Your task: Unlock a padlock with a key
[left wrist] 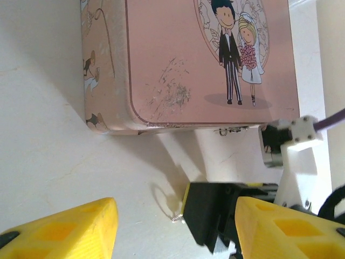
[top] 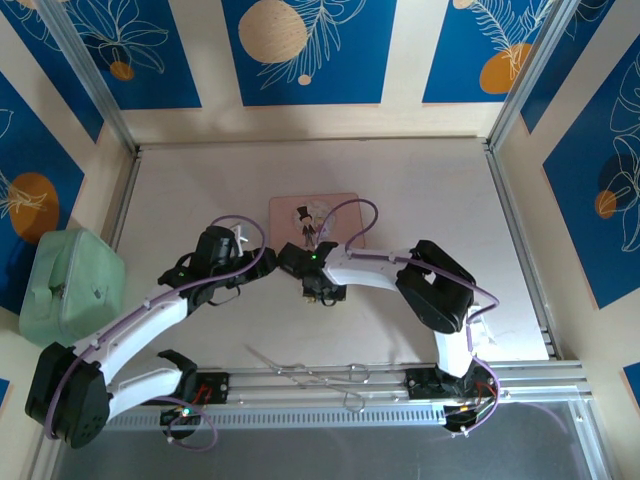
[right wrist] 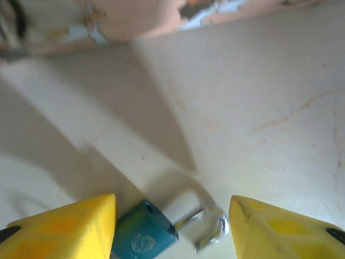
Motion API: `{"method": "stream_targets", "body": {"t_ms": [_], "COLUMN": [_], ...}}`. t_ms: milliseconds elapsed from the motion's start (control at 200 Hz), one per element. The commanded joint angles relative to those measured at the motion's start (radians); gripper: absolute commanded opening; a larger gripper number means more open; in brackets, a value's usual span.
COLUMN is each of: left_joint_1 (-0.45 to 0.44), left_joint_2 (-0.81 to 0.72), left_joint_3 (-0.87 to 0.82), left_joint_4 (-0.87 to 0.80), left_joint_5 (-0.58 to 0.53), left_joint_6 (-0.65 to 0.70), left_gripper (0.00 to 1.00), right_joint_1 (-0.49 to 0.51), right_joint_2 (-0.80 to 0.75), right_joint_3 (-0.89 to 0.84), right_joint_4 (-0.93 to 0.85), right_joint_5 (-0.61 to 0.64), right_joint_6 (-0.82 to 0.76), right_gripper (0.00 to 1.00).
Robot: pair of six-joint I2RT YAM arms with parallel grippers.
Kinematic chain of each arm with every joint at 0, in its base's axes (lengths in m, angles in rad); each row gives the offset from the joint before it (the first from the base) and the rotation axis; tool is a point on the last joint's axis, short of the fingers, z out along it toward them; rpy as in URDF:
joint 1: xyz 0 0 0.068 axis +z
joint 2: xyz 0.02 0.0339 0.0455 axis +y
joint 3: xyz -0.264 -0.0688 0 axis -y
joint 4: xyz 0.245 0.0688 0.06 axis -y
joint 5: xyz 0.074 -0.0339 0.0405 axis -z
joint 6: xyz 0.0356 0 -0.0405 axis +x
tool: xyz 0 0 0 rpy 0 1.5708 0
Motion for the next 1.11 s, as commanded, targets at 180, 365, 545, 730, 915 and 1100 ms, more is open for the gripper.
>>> {"method": "stream_targets", "body": {"t_ms": [180, 365, 545, 730, 915, 1100], "left_joint_1": [0.009, 0.012, 0.019, 0.035, 0.047, 0.053], "left_joint_2": [0.008, 0.012, 0.008, 0.007, 0.005, 0.002], "left_joint_3": [0.013, 0.017, 0.027, 0.064, 0.099, 0.089], "left_joint_4": [0.039, 0.038, 0.02, -0.031, -0.092, -0.075], "left_joint_5": [0.023, 0.031, 0.025, 0.005, -0.011, 0.001], "left_joint_6": [0.001, 0.002, 0.015, 0.055, 0.1, 0.089], "left_gripper": [0.59, 0.59, 0.59, 0.62, 0.68, 0.68], "right_joint_1": [0.064, 0.046, -0.005, -0.036, -0.039, -0.038], "right_joint_2": [-0.046, -0.018, -0.021, 0.027, 0.062, 0.026], "right_joint_3": [0.002, 0.005, -0.003, 0.03, 0.027, -0.016], "right_joint_4": [-0.019, -0.058, -0.02, -0.028, -0.04, -0.021], "right_joint_5": [-0.142, -0.112, -0.141, -0.151, -0.142, -0.152], "right_joint_6": [-0.081, -0.037, -0.048, -0.058, -0.075, -0.092], "right_gripper": [0.59, 0.59, 0.56, 0.54, 0.47, 0.38]}}
